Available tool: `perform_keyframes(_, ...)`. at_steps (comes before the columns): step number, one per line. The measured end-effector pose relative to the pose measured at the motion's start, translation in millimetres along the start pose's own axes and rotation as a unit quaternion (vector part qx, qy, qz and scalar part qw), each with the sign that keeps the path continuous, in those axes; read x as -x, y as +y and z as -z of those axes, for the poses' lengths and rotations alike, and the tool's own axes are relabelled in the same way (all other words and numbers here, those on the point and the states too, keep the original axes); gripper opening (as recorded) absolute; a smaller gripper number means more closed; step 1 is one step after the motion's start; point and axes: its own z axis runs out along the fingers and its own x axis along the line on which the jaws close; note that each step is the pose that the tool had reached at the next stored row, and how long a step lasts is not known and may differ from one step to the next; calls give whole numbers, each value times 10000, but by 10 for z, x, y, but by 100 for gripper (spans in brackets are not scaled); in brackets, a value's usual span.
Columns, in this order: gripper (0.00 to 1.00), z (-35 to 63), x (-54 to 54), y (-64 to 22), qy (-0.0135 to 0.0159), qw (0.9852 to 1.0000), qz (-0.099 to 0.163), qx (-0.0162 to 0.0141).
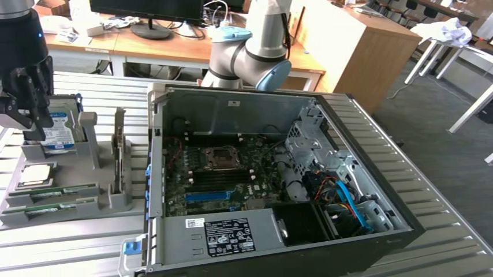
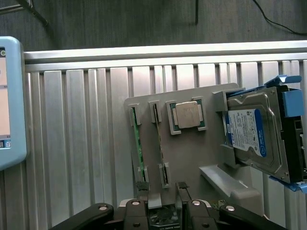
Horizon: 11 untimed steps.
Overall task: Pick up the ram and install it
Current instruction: 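Pick up the ram and move it above insertion slot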
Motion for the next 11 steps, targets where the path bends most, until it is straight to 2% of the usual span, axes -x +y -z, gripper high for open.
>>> perform_keyframes(11, 36, -24, -2, 0, 0, 10000, 0, 0)
